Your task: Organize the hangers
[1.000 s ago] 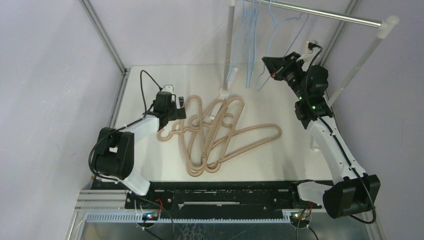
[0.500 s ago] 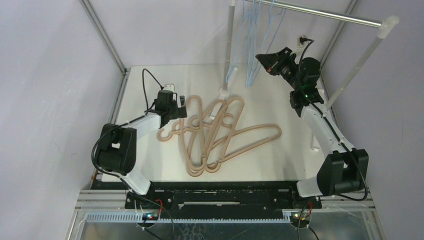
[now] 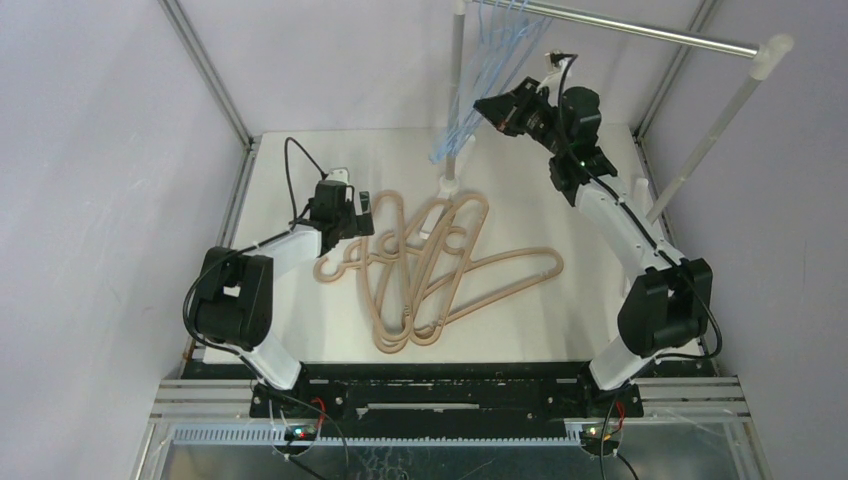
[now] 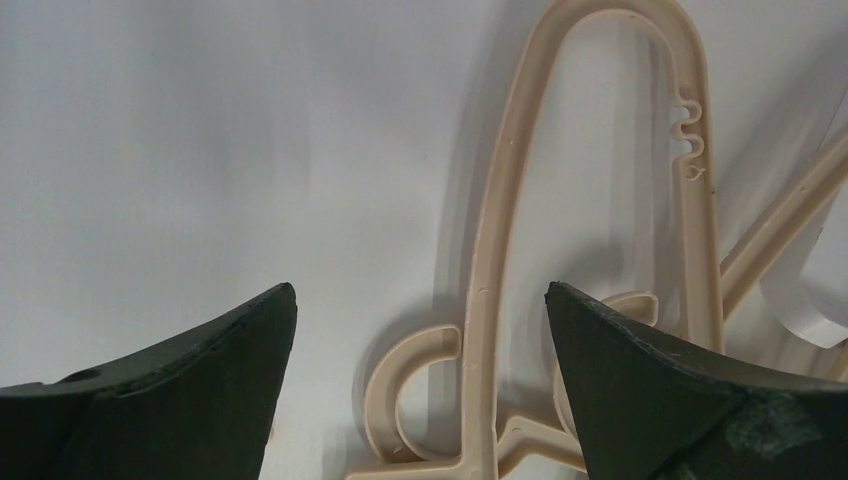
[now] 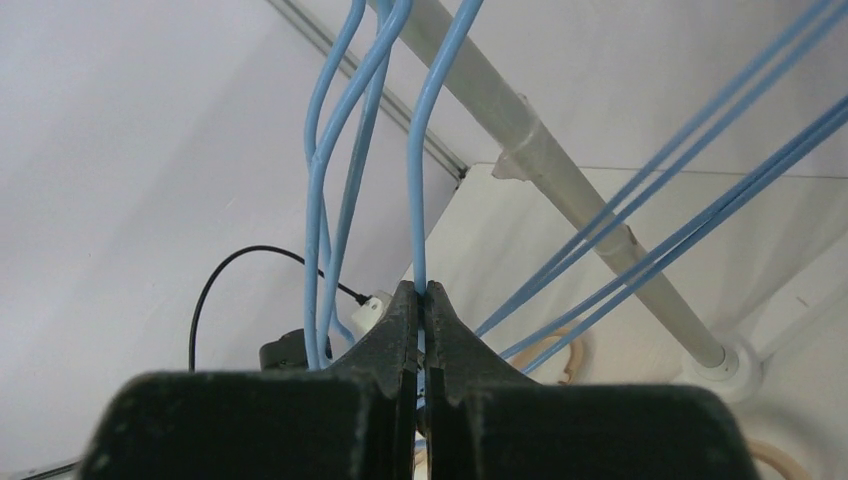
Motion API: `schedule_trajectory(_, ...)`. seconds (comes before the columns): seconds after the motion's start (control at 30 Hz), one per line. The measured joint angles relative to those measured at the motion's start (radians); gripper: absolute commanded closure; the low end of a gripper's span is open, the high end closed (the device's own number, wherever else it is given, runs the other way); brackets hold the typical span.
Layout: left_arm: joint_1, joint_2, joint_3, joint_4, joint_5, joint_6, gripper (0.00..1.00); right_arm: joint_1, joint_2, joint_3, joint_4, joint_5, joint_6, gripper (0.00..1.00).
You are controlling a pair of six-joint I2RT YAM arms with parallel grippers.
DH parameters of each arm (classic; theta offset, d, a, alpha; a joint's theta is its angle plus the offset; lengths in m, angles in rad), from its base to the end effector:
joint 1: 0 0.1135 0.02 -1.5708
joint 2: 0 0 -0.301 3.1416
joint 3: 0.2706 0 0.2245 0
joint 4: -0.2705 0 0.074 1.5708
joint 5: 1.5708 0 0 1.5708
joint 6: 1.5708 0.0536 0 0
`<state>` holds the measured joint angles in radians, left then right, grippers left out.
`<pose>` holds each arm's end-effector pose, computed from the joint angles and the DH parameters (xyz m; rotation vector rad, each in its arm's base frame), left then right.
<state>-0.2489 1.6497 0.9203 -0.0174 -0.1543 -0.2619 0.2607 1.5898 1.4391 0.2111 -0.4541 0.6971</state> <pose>0.3298 -0.0753 0.2279 -0.0929 2.3061 -0.0822 0.3520 0.1182 0.4487 -0.0365 1.6214 1.0940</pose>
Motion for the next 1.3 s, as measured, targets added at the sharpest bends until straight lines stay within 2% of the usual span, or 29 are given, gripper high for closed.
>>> schedule_trajectory(0.4, 0.0, 0.0, 0.0, 0.0, 0.0, 0.0, 0.01, 0.034, 0.109, 0.186, -0.158, -0.008, -0.097, 1.0)
schedule_trajectory(0.43, 0.0, 0.0, 0.0, 0.0, 0.0, 0.0, 0.0, 0.034, 0.124, 0.206, -0.172, -0.012, -0.109, 0.93)
schedule_trajectory(0.5, 0.0, 0.0, 0.0, 0.0, 0.0, 0.0, 0.01, 0.034, 0.135, 0.22, -0.182, -0.016, -0.119, 0.7)
schedule_trajectory(0.53, 0.0, 0.0, 0.0, 0.0, 0.0, 0.0, 0.01, 0.034, 0.136, 0.221, -0.185, -0.018, -0.122, 0.63)
schedule_trajectory(0.8, 0.0, 0.0, 0.0, 0.0, 0.0, 0.0, 0.0, 0.045, 0.111, 0.119, -0.246, 0.014, -0.157, 0.32)
schedule_trajectory(0.93, 0.0, 0.0, 0.0, 0.0, 0.0, 0.0, 0.01, 0.047, 0.023, 0.05, -0.242, 0.067, -0.176, 0.25)
schedule_trajectory(1.1, 0.0, 0.0, 0.0, 0.0, 0.0, 0.0, 0.0, 0.053, -0.132, -0.046, -0.254, 0.138, -0.201, 0.24)
schedule_trajectory(1.3, 0.0, 0.0, 0.0, 0.0, 0.0, 0.0, 0.01, 0.054, -0.223, -0.116, -0.3, 0.217, -0.233, 0.24)
